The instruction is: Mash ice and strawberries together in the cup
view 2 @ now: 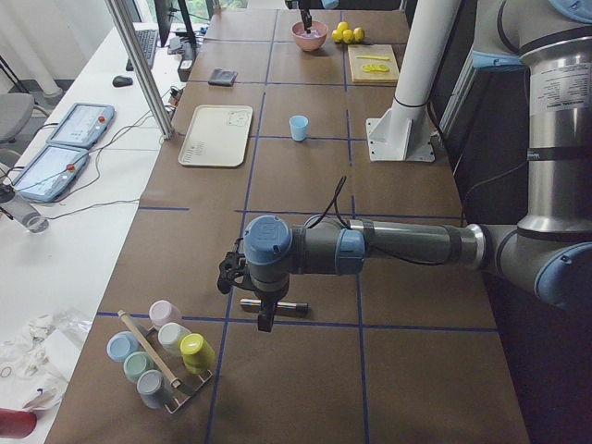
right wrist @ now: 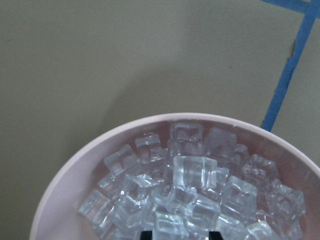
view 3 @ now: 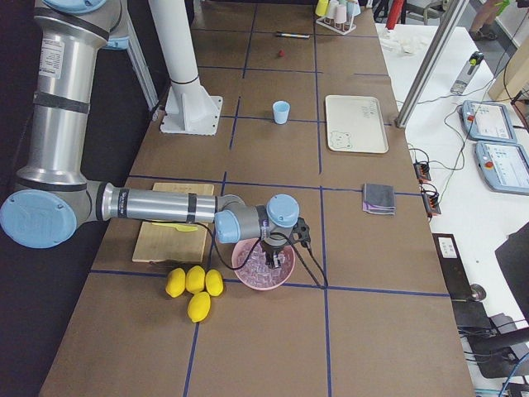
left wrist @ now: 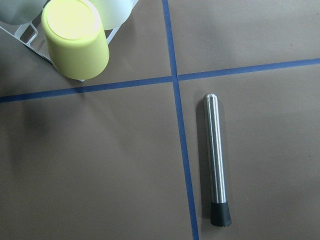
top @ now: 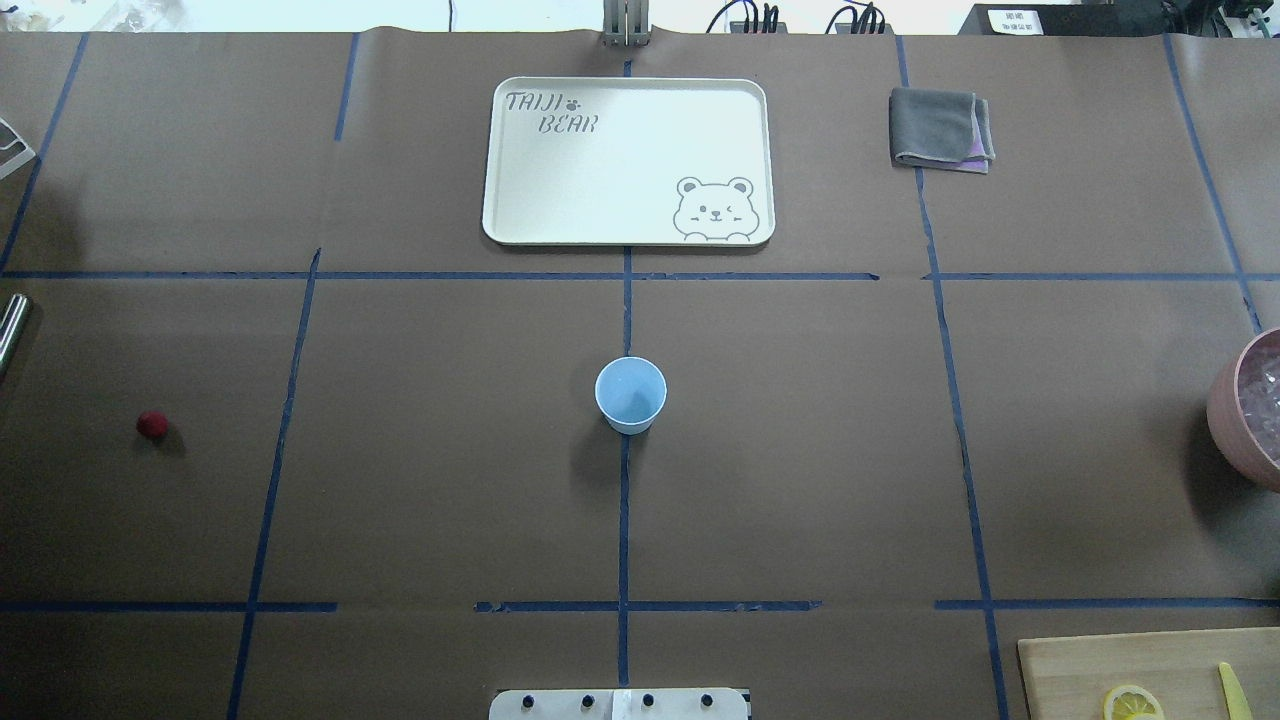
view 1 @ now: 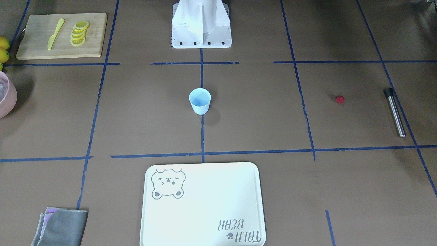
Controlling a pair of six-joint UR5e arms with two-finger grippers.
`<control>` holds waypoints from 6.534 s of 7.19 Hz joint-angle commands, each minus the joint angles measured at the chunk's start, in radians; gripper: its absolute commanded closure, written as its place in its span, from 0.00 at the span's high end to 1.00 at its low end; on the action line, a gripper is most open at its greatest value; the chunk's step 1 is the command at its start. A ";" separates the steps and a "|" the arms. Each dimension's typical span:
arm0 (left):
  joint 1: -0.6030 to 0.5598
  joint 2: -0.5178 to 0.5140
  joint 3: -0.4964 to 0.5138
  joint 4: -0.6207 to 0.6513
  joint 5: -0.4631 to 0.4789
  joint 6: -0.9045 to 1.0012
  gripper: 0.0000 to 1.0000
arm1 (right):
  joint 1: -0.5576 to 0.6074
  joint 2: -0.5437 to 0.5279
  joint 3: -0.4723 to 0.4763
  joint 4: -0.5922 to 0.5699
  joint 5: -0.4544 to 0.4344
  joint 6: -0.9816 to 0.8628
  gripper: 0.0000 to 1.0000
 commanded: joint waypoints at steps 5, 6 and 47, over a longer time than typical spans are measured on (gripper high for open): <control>0.000 0.002 -0.009 0.001 0.000 0.000 1.00 | -0.016 0.007 -0.001 0.000 -0.001 0.004 0.48; 0.000 0.005 -0.018 0.004 0.000 0.000 1.00 | -0.016 0.003 -0.001 0.000 -0.001 0.003 0.48; 0.000 0.002 -0.018 0.012 0.002 0.000 1.00 | -0.587 0.571 0.535 -0.552 -0.599 0.851 0.99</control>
